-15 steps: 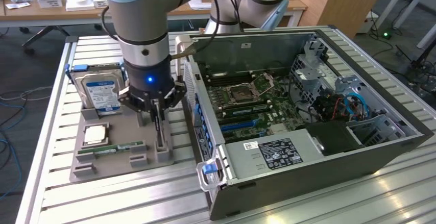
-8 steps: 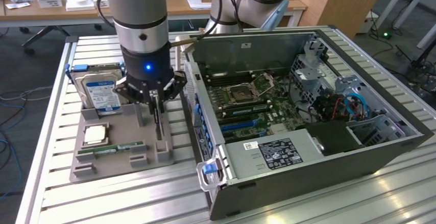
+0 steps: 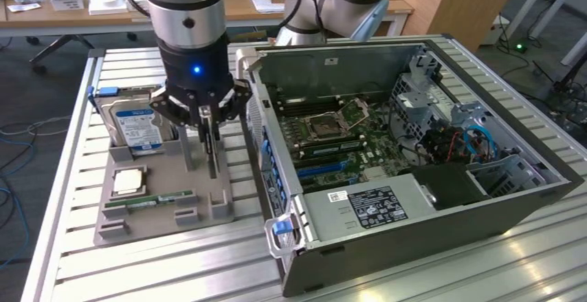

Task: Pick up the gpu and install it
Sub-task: 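Pick up the gpu and move the gpu toward the slot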

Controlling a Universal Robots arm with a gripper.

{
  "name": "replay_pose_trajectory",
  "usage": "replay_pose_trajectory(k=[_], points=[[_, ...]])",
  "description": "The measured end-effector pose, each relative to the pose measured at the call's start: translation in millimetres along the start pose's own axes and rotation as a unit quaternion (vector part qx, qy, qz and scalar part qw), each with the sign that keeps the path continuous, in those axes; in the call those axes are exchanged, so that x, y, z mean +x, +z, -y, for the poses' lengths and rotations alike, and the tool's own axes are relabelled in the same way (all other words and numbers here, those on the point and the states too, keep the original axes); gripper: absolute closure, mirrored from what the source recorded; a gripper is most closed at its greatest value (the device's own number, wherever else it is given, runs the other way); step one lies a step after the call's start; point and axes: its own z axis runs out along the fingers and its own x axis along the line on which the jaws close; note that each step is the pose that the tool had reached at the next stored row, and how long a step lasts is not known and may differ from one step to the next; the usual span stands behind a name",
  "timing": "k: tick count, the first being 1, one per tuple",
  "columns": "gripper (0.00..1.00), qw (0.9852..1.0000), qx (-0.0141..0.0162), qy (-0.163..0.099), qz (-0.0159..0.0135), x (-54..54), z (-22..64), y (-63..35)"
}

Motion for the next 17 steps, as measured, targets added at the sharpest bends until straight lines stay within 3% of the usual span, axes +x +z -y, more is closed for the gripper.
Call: replay_pose_trajectory(k=[17], points=[[0.74, 1.0000, 0.0002, 0.000, 0.0000, -1.3, -2.8, -55.7]])
